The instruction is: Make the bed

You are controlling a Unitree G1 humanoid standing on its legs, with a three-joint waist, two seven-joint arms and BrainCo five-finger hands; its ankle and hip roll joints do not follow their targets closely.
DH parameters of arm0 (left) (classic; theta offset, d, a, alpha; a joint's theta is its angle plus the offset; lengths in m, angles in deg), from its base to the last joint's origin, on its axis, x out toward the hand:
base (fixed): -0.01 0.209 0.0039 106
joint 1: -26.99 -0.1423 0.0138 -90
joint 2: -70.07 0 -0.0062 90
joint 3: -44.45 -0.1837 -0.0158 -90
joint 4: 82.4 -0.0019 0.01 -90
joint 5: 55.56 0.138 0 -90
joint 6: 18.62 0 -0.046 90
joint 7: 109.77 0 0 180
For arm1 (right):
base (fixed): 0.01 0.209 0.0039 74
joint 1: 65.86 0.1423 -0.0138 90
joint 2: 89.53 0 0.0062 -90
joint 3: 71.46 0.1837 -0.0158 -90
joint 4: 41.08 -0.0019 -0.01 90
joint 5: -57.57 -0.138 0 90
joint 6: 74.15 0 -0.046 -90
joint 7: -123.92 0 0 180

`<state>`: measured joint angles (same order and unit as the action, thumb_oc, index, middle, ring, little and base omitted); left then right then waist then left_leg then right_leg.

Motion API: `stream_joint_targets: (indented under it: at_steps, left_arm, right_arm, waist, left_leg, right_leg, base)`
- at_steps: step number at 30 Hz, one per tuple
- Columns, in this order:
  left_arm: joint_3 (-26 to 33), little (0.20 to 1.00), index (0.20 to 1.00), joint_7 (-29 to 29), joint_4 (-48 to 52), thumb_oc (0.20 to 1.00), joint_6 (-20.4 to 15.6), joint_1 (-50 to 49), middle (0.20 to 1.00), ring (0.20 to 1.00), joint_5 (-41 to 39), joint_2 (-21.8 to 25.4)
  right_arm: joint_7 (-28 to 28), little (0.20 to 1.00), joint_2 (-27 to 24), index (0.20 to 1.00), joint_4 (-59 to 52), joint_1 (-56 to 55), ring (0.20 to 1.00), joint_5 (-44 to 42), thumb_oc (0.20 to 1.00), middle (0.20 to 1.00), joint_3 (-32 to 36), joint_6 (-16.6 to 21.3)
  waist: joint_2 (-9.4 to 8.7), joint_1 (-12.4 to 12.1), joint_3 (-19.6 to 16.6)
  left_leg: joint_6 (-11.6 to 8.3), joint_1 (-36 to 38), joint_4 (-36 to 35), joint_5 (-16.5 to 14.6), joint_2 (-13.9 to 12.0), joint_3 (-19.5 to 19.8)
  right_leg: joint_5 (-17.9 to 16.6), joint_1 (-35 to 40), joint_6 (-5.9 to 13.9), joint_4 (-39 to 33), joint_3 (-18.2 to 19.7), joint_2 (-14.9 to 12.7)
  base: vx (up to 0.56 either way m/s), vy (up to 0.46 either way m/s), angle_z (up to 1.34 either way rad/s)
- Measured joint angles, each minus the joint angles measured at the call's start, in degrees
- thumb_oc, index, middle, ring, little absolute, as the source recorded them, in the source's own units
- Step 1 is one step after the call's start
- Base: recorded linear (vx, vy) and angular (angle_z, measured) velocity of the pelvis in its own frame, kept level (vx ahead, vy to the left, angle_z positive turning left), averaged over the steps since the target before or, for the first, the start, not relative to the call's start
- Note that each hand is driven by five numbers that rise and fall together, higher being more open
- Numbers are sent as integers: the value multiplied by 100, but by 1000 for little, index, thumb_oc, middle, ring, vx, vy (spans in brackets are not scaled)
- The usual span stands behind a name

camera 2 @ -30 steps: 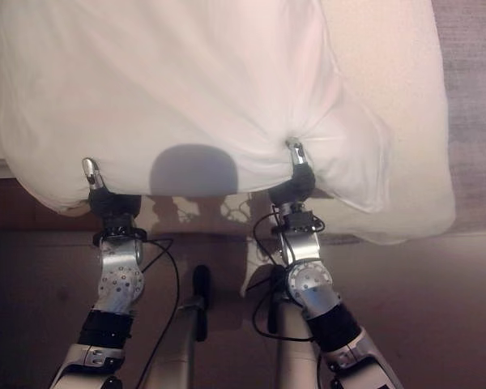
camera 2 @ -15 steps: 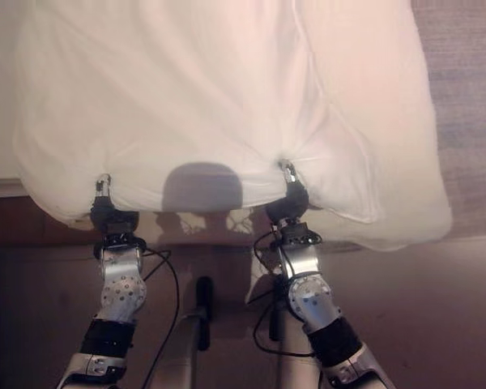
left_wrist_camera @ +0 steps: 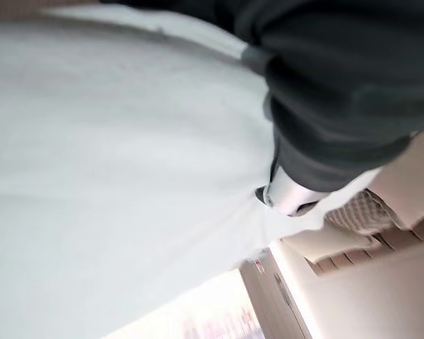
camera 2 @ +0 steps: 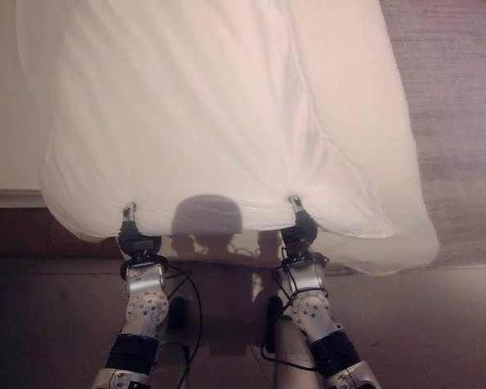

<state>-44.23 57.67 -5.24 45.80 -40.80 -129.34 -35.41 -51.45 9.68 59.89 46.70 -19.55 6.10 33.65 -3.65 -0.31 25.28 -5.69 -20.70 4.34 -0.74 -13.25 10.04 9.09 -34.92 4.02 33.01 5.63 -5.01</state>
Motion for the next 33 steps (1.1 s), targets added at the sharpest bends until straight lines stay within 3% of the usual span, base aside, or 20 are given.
stream_joint_targets:
  at_steps: [2, 3, 5, 6, 7, 8, 9, 10, 12, 13, 14, 15, 16, 18, 24, 26, 28, 29, 30, 33]
  left_arm:
    - [-86, 200, 200, 82, -70, 200, 2, -3, 200, 200, -13, -27]
    - [-318, 200, 200, 125, -97, 200, -2, 81, 200, 200, -86, -43]
    - [-608, 200, 200, 199, -116, 200, -6, -9, 200, 200, -132, -42]
    - [-695, 200, 200, 216, -145, 200, -7, -27, 200, 200, -133, -20]
    - [-763, 200, 200, 269, -128, 200, -8, -50, 200, 200, -121, 6]
    - [-735, 200, 200, 302, -105, 200, -11, -119, 200, 200, -120, 36]
    - [-727, 200, 200, 316, -110, 200, -14, -118, 200, 200, -120, 66]
    - [-723, 200, 200, 327, -131, 200, -12, -152, 200, 200, -117, 73]
    - [-716, 200, 200, 366, -151, 200, -23, -206, 200, 200, -35, 42]
    - [-723, 200, 200, 349, -122, 200, -20, -232, 200, 200, 22, 29]
    - [-721, 200, 200, 346, -115, 200, -17, -262, 200, 200, 69, 43]
    - [-725, 200, 200, 340, -111, 200, -2, -330, 200, 200, 114, 46]
    - [-731, 200, 200, 328, -110, 200, 2, -356, 200, 200, 119, 36]
    - [-755, 200, 200, 230, 53, 200, 17, -519, 200, 200, 232, 32]
    - [-833, 200, 200, 111, 245, 200, 134, -751, 200, 200, 332, 49]
    - [-892, 200, 200, 79, 189, 200, 169, -752, 200, 200, 322, 32]
    - [-926, 200, 200, 46, 147, 200, 194, -761, 200, 200, 323, 23]
    - [-926, 200, 200, 46, 147, 200, 194, -770, 200, 200, 323, 20]
    - [-918, 200, 200, 46, 160, 200, 194, -756, 200, 200, 325, 25]
    - [-907, 200, 200, 23, 183, 200, 195, -716, 200, 200, 325, 29]
  right_arm:
    - [-21, 200, 6, 200, 107, -51, 200, 8, 200, 200, 72, 10]
    - [-3, 200, -6, 200, 144, -144, 200, 1, 200, 200, 242, 50]
    - [12, 200, -73, 200, 276, -211, 200, 3, 200, 200, 392, 103]
    - [7, 200, -83, 200, 331, -218, 200, 4, 200, 200, 446, 104]
    - [-12, 200, -78, 200, 388, -206, 200, 21, 200, 200, 504, 100]
    - [-27, 200, -29, 200, 394, -182, 200, 41, 200, 200, 489, 99]
    - [-107, 200, 13, 200, 407, -238, 200, 120, 200, 200, 486, 94]
    - [-130, 200, 16, 200, 443, -266, 200, 123, 200, 200, 479, 93]
    - [-179, 200, 56, 200, 408, -380, 200, 153, 200, 200, 480, 82]
    - [-191, 200, 89, 200, 440, -412, 200, 169, 200, 200, 483, 83]
    - [-217, 200, 90, 200, 483, -417, 200, 169, 200, 200, 482, 82]
    - [-273, 200, 102, 200, 547, -449, 200, 170, 200, 200, 471, 82]
    - [-289, 200, 104, 200, 554, -478, 200, 170, 200, 200, 471, 83]
    - [-335, 200, 98, 200, 629, -521, 200, 173, 200, 200, 418, 85]
    - [-403, 200, 51, 200, 732, -726, 200, 263, 200, 200, 343, 102]
    - [-376, 200, 24, 200, 792, -776, 200, 335, 200, 200, 379, 105]
    - [-372, 200, 7, 200, 927, -804, 200, 350, 200, 200, 376, 105]
    - [-381, 200, 7, 200, 939, -808, 200, 359, 200, 200, 376, 105]
    - [-404, 200, 5, 200, 921, -807, 200, 404, 200, 200, 377, 107]
    - [-407, 200, -12, 200, 896, -788, 200, 454, 200, 200, 376, 111]
  waist:
    - [-2, -16, 15]
    - [-7, 5, 17]
    - [53, 121, 18]
    - [73, 98, 10]
    - [102, 58, -4]
    - [134, -87, -11]
    - [104, -72, -33]
    - [114, -56, -45]
    - [110, -101, -62]
    - [97, -31, -63]
    - [110, -10, -55]
    - [98, 101, -56]
    - [94, 132, -57]
    - [108, 268, -63]
    - [124, 274, -78]
    - [151, 370, -69]
    - [149, 391, -72]
    - [161, 371, -83]
    - [168, 353, -124]
    - [211, 368, -150]
  left_leg:
    - [-457, -50, 331, 189, 73, -430]
    - [-451, -272, 772, 55, 491, -551]
    - [-227, -392, 1308, -129, 954, -702]
    - [-171, -350, 1350, -233, 1000, -839]
    - [115, -479, 1837, -541, 1214, -1017]
    - [129, -549, 1931, -614, 1107, -1072]
    - [348, -622, 2147, -772, 1253, -1234]
    - [391, -638, 2149, -759, 1214, -1288]
    - [533, -669, 1999, -678, 1338, -1176]
    - [655, -574, 1720, -518, 1456, -1149]
    - [662, -518, 1567, -384, 1448, -1143]
    - [704, -383, 1254, -238, 1587, -1132]
    - [721, -299, 1138, -179, 1653, -1125]
    - [736, -190, 970, -153, 1755, -1000]
    - [631, 45, 648, -45, 1806, -679]
    - [261, -412, 1608, 52, 1919, -801]
    - [-89, -461, 1963, 360, 1972, -1020]
    - [-95, -414, 1973, 373, 1976, -987]
    - [-96, -427, 2031, 369, 1989, -985]
    - [-27, -531, 1891, 325, 1867, -994]
  right_leg:
    - [-117, 8, 207, -153, -67, -264]
    - [-299, 126, 417, -513, -94, -662]
    - [-649, 531, 662, -1118, -186, -1254]
    - [-748, 675, 637, -1331, -343, -1441]
    - [-1394, 889, 387, -1871, -532, -1512]
    - [-1613, 914, 250, -2082, -561, -1554]
    - [-1736, 935, 102, -2126, -670, -1505]
    - [-1623, 937, 230, -2112, -600, -1468]
    - [-944, 716, 606, -1463, -501, -852]
    - [-459, 623, 337, -1091, -556, -298]
    - [-285, 504, 182, -884, -435, -34]
    - [-221, 463, 85, -866, -325, 456]
    - [-246, 463, 58, -901, -177, 651]
    - [-503, 644, -417, -1177, 23, 857]
    - [-469, 776, -410, -1168, 13, 857]
    - [-387, 836, -551, -994, -154, 724]
    - [-371, 1017, -552, -916, -288, 554]
    - [-340, 1097, -521, -945, -302, 571]
    - [-182, 1218, -625, -1088, -293, 528]
    - [-248, 1049, -958, -1106, -307, 592]
  base:
    - [1, 711, -24]
    - [56, 774, 33]
    - [69, 750, 30]
    - [31, 681, -12]
    - [-7, 596, -53]
    - [4, 345, -77]
    - [-7, 410, -57]
    - [-3, 389, -39]
    - [10, 378, -8]
    - [38, 205, 9]
    - [56, 146, 28]
    - [73, 91, 25]
    - [64, 41, 32]
    - [81, 7, 16]
    - [65, -65, 17]
    - [-9, -160, 58]
    - [18, -98, 54]
    - [34, -79, 25]
    - [41, -42, 17]
    - [72, 41, 5]
